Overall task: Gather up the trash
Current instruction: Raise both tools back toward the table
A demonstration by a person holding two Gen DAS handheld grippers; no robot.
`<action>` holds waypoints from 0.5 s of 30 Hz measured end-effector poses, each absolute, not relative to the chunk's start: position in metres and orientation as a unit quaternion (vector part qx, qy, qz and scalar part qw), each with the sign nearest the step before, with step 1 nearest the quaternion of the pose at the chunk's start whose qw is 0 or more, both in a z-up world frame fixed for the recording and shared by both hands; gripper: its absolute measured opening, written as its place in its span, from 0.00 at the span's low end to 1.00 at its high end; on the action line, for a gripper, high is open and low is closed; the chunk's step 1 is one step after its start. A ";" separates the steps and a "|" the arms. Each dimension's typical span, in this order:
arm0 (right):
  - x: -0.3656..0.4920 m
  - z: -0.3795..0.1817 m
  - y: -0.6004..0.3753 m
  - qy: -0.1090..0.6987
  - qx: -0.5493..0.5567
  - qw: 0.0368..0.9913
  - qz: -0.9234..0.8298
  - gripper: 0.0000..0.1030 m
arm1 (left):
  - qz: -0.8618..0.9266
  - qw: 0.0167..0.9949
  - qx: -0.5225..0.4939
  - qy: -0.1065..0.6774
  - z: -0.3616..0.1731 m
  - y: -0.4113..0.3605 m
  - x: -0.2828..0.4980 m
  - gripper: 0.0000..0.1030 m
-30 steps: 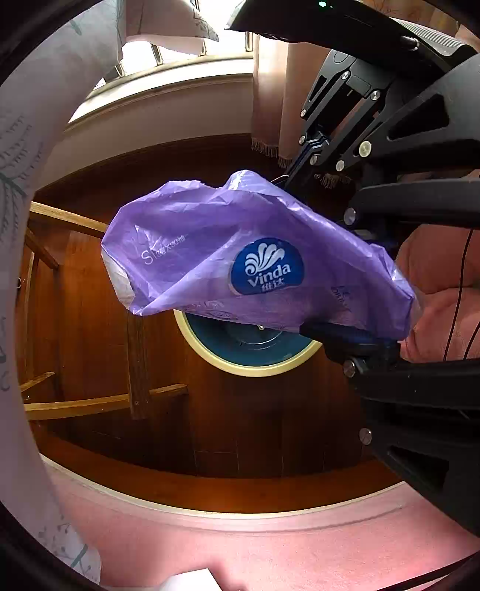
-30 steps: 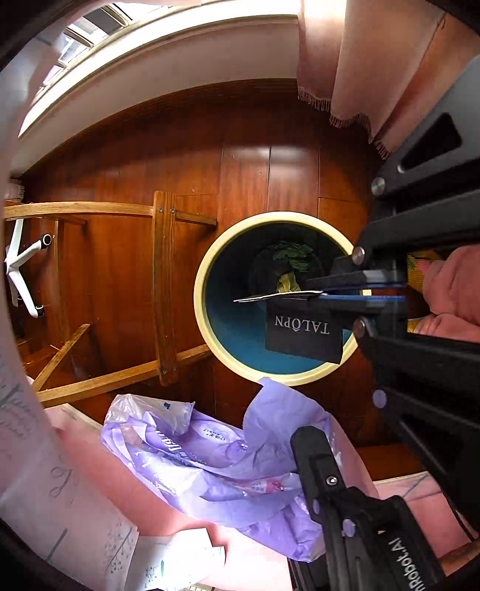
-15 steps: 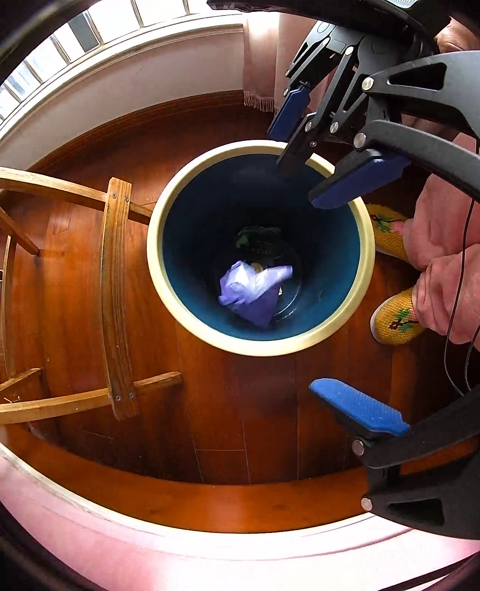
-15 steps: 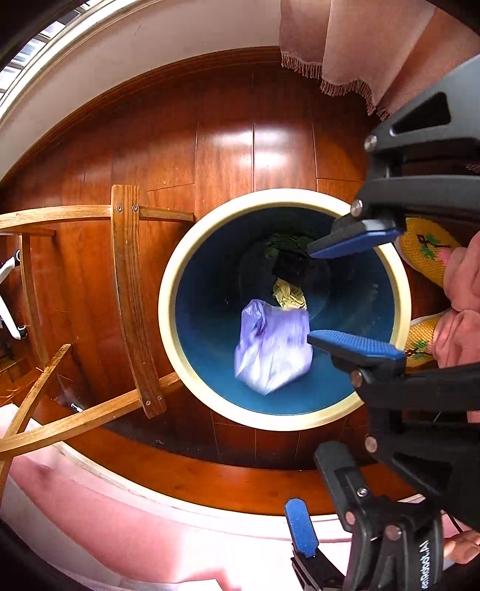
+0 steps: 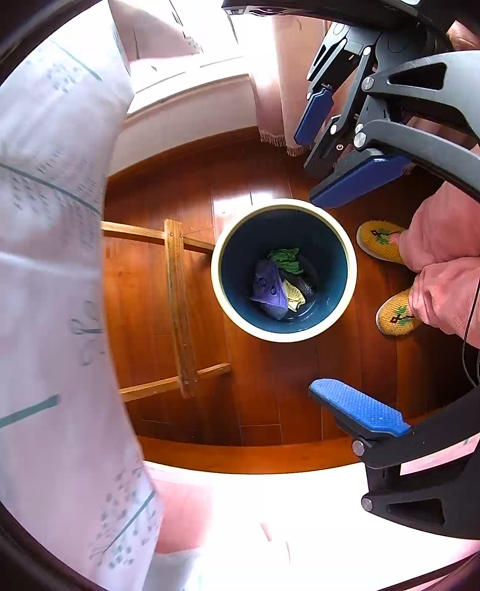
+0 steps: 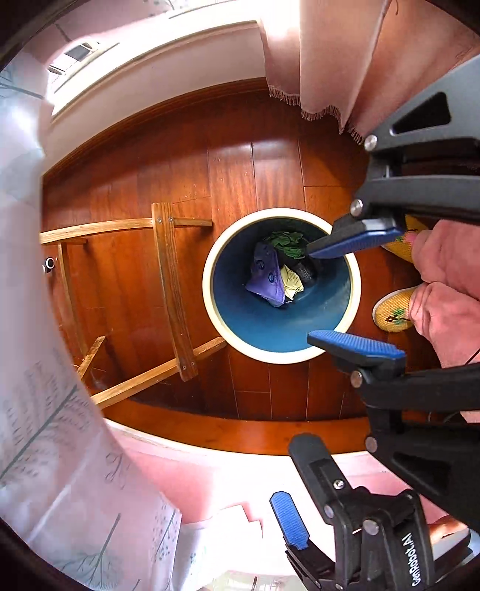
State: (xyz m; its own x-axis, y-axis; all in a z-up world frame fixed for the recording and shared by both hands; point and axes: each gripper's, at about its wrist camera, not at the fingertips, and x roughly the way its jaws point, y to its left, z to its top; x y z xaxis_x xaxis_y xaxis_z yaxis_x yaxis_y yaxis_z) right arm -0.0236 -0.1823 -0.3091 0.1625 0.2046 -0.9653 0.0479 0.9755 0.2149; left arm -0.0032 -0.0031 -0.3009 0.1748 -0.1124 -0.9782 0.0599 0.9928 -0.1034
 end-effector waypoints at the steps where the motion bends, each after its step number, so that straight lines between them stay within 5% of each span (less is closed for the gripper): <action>1: -0.025 -0.295 -0.182 0.642 0.097 0.758 0.051 0.40 | -0.060 0.769 -0.019 0.636 -0.283 -0.002 -0.004 0.90; 15: -0.042 -0.092 -0.174 0.571 0.096 0.815 0.027 0.42 | -0.093 0.824 0.021 0.558 -0.060 0.020 -0.004 0.90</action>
